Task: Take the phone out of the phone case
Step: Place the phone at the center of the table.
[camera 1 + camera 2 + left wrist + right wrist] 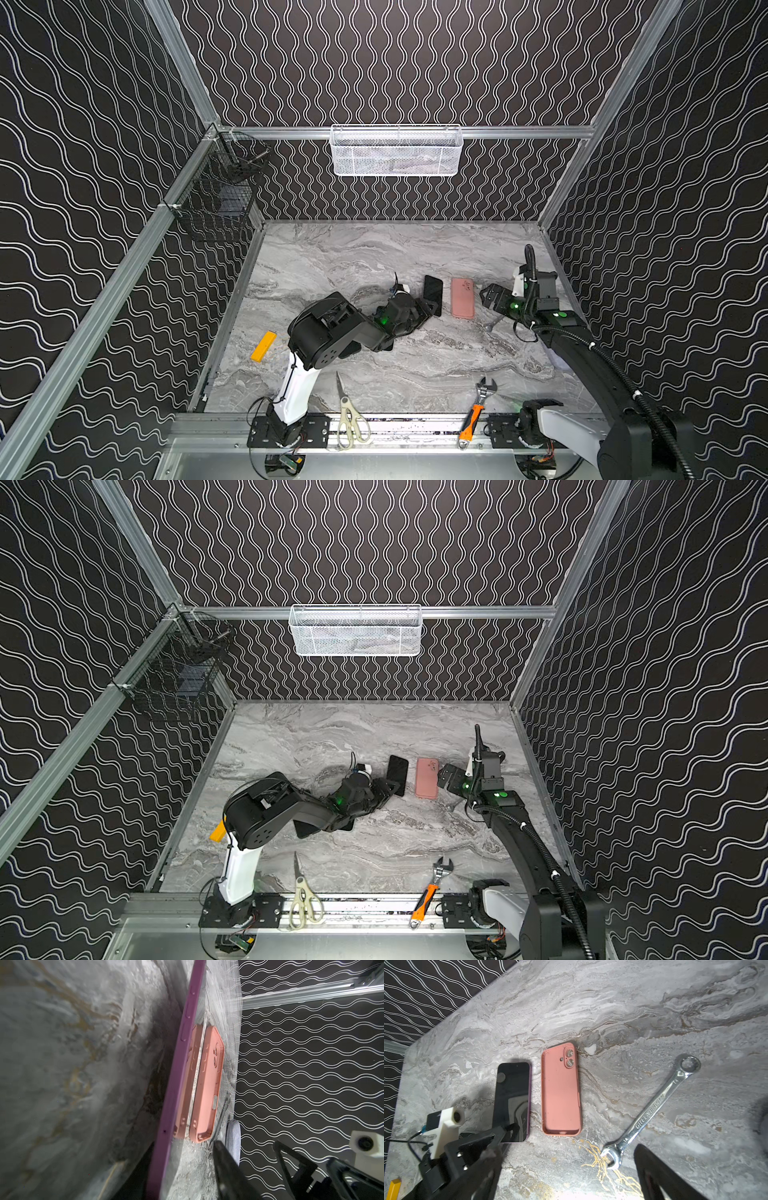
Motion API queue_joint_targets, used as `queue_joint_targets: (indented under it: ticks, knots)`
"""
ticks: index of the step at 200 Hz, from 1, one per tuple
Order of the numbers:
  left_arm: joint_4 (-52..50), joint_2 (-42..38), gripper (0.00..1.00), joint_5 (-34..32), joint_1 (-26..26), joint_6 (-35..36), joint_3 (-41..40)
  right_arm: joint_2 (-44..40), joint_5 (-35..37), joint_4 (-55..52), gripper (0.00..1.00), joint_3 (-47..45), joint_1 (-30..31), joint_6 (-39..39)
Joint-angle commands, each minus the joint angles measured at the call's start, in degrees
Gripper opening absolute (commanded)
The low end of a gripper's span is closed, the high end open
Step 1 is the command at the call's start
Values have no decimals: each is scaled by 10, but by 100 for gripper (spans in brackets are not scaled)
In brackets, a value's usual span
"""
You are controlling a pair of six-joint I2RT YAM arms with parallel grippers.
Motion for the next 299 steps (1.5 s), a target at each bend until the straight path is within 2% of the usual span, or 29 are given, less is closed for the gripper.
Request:
queue_joint_targets:
  ticks: [1, 47, 79, 96, 129, 206, 235, 299]
  knots:
    - [28, -2, 53, -6, 0, 18, -4, 2, 2, 9, 100, 0, 0, -3]
    - [22, -43, 69, -9, -1, 34, -28, 27, 7, -26, 100, 28, 0, -22]
    - [-8, -64, 76, 6, -2, 32, -30, 24, 0, -26, 100, 34, 0, -30]
    - [-27, -74, 87, 8, -5, 42, -26, 24, -6, -27, 100, 38, 0, -33]
    - [-48, -78, 99, 16, -8, 45, -17, 22, -8, -33, 100, 42, 1, -39]
    - [-98, -74, 99, 32, -8, 66, 9, 11, -2, -49, 100, 48, 1, -44]
    - [-166, -86, 99, 25, -8, 90, 23, 7, 1, -55, 100, 47, 1, -45]
    - [-393, -132, 99, -15, -8, 158, 87, 3, 11, -59, 100, 49, 1, -43]
